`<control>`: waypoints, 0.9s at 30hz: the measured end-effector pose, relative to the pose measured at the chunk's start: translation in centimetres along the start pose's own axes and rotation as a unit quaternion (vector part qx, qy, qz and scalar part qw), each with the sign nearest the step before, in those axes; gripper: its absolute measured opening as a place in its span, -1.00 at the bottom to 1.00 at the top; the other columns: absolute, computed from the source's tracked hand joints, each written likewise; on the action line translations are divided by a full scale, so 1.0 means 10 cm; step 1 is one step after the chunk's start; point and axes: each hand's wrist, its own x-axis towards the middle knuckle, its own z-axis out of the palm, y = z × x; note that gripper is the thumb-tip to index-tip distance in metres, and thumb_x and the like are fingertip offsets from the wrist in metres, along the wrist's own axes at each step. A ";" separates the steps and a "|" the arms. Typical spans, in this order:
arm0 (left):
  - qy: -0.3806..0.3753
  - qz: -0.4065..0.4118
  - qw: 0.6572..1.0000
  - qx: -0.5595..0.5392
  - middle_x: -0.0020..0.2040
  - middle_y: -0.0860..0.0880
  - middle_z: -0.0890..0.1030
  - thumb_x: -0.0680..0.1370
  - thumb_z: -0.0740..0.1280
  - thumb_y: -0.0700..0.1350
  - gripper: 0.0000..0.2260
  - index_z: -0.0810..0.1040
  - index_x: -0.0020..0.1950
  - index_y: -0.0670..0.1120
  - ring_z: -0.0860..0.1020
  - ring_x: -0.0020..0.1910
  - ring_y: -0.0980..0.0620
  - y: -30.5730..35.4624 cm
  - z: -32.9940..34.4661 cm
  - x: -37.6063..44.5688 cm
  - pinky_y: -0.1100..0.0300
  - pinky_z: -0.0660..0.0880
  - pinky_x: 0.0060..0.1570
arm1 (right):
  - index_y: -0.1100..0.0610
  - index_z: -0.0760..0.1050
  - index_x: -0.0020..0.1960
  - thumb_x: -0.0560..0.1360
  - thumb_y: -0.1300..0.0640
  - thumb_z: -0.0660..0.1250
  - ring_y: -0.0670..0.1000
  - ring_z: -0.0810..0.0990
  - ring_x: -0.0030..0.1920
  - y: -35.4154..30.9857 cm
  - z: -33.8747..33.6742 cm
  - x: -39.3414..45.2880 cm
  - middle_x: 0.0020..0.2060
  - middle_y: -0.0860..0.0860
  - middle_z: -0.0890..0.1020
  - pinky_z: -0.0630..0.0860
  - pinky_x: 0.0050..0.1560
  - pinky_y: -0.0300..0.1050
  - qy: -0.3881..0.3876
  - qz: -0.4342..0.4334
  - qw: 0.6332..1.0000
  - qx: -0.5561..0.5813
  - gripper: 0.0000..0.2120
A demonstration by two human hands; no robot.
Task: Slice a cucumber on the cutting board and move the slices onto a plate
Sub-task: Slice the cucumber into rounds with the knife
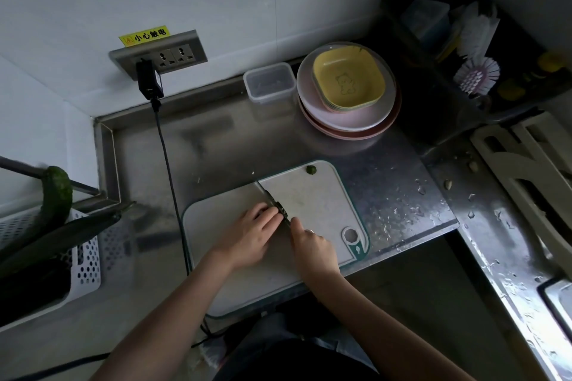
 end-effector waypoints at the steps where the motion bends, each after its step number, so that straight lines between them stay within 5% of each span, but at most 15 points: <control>1: -0.001 -0.002 1.000 -0.001 0.14 -0.05 0.34 0.11 0.54 -0.23 -0.31 0.33 0.17 -0.16 0.34 0.09 -0.09 0.00 0.00 0.00 0.06 0.59 -0.10 | 0.14 0.21 0.27 0.61 0.24 0.07 0.21 0.63 -0.04 0.00 0.00 0.00 -0.01 0.14 0.63 0.50 -0.13 0.00 -0.003 -0.001 1.000 0.004 -0.76; 10: -0.015 -0.019 1.000 -0.001 0.09 -0.12 0.53 0.27 0.47 -0.29 -0.59 0.56 0.11 -0.24 0.38 0.09 -0.10 -0.04 0.04 -0.05 0.02 0.57 -0.02 | 0.11 0.25 0.09 0.64 0.04 0.04 0.24 0.58 -0.24 0.18 -0.28 0.04 -0.19 0.18 0.60 0.54 -0.27 0.11 0.029 0.037 0.990 0.136 -0.85; 18: -0.010 -0.005 1.000 -0.009 0.17 -0.08 0.37 0.40 0.32 -0.30 -0.62 0.46 0.22 -0.22 0.41 0.13 -0.15 -0.07 0.10 -0.07 -0.05 0.54 0.03 | 0.10 0.25 0.14 0.64 0.08 0.04 0.19 0.59 -0.25 0.07 -0.20 -0.11 -0.22 0.12 0.59 0.52 -0.28 0.03 0.032 -0.001 0.996 0.089 -0.87; 27: -0.009 0.001 1.000 -0.002 0.13 -0.12 0.41 0.40 0.28 -0.30 -0.61 0.38 0.23 -0.21 0.42 0.12 -0.17 -0.08 0.10 -0.05 -0.05 0.55 -0.01 | 0.12 0.24 0.19 0.64 0.11 0.03 0.19 0.58 -0.25 0.04 -0.14 -0.10 -0.22 0.13 0.58 0.45 -0.29 -0.03 0.037 -0.014 0.997 0.069 -0.84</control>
